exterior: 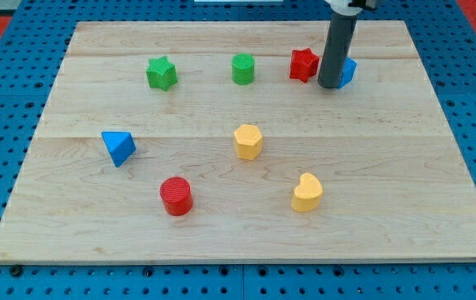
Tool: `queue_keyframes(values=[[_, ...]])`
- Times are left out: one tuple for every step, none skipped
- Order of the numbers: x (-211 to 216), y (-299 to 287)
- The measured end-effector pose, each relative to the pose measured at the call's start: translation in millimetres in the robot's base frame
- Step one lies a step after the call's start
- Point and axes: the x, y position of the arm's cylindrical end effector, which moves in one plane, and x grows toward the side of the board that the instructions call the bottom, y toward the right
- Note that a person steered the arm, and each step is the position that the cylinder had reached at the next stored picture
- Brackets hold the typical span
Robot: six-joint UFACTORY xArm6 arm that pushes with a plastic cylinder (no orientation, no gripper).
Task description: Move the blue cube diagonal to the red star
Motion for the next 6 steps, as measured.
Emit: queue_keyframes(values=[[-1,0],[7,0],[7,0],[5,13],[-17,13],[-43,24]])
